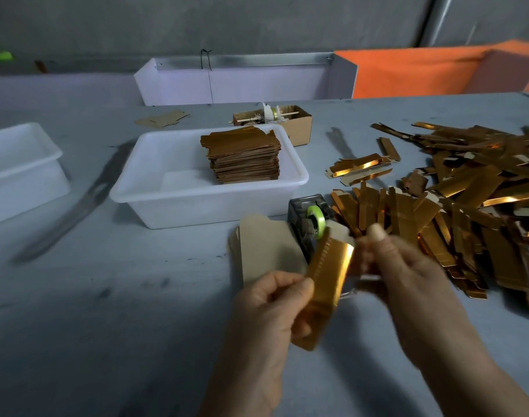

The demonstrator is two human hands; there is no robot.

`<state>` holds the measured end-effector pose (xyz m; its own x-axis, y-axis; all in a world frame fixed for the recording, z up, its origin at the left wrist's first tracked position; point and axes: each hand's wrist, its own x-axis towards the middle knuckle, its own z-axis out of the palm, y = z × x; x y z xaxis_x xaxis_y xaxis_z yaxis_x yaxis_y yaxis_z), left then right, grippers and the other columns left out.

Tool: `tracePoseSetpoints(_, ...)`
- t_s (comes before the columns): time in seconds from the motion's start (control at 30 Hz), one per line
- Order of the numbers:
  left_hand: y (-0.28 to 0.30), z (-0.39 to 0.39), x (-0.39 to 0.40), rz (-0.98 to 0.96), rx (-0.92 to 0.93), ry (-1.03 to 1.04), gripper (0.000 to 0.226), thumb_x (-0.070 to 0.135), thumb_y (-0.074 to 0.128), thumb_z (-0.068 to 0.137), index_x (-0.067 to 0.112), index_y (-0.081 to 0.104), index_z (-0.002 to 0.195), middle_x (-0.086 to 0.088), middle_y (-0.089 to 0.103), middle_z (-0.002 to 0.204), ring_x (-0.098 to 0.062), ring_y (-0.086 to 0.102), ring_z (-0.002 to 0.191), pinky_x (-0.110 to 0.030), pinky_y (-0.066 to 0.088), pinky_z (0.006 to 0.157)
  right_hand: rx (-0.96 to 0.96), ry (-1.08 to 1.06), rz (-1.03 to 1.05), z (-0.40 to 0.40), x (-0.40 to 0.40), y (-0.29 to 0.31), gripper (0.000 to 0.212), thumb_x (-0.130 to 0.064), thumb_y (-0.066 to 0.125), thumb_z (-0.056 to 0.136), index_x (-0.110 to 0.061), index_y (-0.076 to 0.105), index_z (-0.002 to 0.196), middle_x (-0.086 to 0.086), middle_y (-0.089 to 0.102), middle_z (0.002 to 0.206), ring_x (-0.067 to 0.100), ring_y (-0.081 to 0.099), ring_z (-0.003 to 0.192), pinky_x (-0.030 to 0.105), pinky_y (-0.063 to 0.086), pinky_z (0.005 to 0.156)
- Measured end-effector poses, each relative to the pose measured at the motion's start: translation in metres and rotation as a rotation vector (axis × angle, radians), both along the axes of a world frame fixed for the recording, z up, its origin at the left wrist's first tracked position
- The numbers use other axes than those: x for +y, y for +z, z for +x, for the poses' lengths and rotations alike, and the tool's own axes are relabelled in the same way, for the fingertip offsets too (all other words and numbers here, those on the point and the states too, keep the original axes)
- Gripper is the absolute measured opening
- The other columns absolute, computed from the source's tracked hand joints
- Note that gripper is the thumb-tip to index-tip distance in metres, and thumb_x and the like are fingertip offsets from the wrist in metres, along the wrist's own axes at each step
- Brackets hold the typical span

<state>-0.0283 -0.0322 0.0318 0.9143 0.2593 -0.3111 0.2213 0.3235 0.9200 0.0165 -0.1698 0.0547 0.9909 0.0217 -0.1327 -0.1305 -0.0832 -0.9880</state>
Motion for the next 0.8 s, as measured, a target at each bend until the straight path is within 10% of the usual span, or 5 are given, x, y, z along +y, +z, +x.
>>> tracePoseSetpoints(0.23, -0.001, 0.015, 0.013, 0.018, -0.030, 0.292, 0.012, 0.013, 0.066, 0.086, 0.012, 0.072, 0.076, -0.007, 0.066, 0.069, -0.019, 0.058, 0.066, -0.029, 0.046, 0.057, -0.005, 0.086, -0.358, 0.044, -0.006, -0.014, 0.012, -0.033, 0.061, 0.086, -0.026, 0.064, 0.077, -0.005, 0.064, 0.079, 0.007, 0.055, 0.076, 0.022, 0.035, 0.056)
tracePoseSetpoints(0.8, -0.012, 0.024, -0.016, -0.040, 0.033, 0.084, 0.010, 0.017, 0.061, 0.091, 0.013, 0.069, 0.091, -0.008, 0.071, 0.082, -0.021, 0.065, 0.078, -0.030, 0.052, 0.065, 0.131, 0.161, -0.257, 0.043, -0.005, -0.018, 0.014, -0.024, 0.062, 0.087, -0.013, 0.070, 0.085, 0.002, 0.068, 0.090, 0.012, 0.057, 0.091, 0.023, 0.035, 0.064)
